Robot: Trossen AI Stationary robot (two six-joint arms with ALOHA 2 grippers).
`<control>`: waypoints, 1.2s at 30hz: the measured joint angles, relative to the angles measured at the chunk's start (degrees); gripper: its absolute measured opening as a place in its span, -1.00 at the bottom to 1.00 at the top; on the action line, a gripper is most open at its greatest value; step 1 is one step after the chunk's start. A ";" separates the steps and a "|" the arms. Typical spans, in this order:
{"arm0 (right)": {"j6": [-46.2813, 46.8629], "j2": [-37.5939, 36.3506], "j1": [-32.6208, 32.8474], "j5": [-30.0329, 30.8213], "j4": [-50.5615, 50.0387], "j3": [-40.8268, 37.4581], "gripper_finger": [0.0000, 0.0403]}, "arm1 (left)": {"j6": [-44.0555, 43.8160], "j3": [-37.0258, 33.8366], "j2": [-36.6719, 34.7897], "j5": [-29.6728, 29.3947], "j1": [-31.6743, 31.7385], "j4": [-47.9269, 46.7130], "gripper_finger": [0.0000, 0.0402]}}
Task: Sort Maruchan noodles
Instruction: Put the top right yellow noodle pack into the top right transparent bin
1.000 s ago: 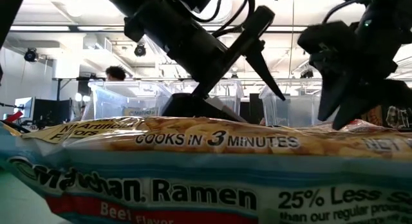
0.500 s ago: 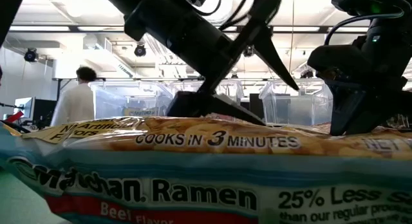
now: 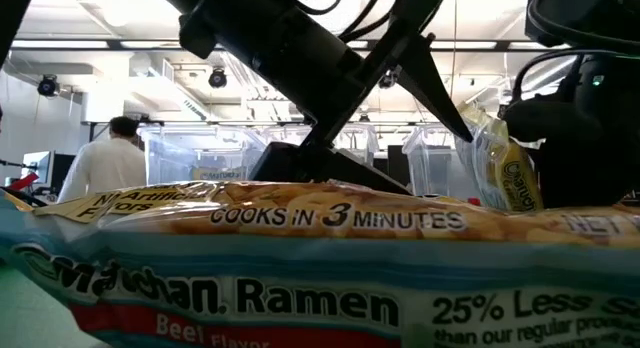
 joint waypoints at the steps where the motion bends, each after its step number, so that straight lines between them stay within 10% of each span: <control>1: -0.14 0.00 0.00 0.02 0.10 -0.04 -0.31 | -0.15 0.00 0.00 -0.34 -0.14 0.00 0.28; 26: -0.25 -0.02 0.00 1.33 1.86 0.42 -0.31 | 18.09 4.03 -0.09 -8.96 6.43 5.50 0.28; 36: 1.19 0.00 -0.04 1.95 2.76 0.46 -0.31 | 24.61 19.69 5.83 -7.80 8.09 -16.33 0.28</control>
